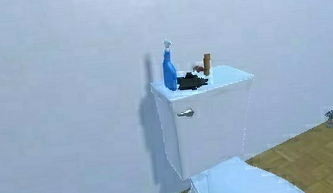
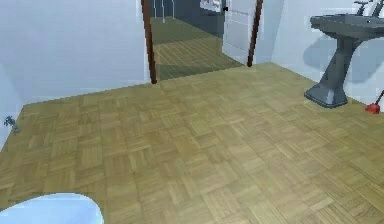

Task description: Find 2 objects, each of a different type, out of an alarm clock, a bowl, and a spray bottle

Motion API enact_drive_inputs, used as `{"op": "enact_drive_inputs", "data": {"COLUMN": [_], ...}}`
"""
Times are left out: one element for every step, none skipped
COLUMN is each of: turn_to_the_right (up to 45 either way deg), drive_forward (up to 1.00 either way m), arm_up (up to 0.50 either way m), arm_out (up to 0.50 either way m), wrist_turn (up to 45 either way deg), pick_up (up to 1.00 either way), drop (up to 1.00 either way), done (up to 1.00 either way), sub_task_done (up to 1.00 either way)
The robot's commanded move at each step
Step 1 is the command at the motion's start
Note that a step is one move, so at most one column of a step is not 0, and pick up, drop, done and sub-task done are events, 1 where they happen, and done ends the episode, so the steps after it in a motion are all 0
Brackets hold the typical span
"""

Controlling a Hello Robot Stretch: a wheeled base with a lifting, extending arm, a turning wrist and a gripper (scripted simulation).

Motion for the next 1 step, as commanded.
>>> {"op": "enact_drive_inputs", "data": {"turn_to_the_right": [0.0], "drive_forward": [0.00], "arm_up": [0.00], "arm_out": [0.00], "wrist_turn": [0.0], "pick_up": [0.00], "drop": [0.00], "done": [1.00], "sub_task_done": [0.00]}}
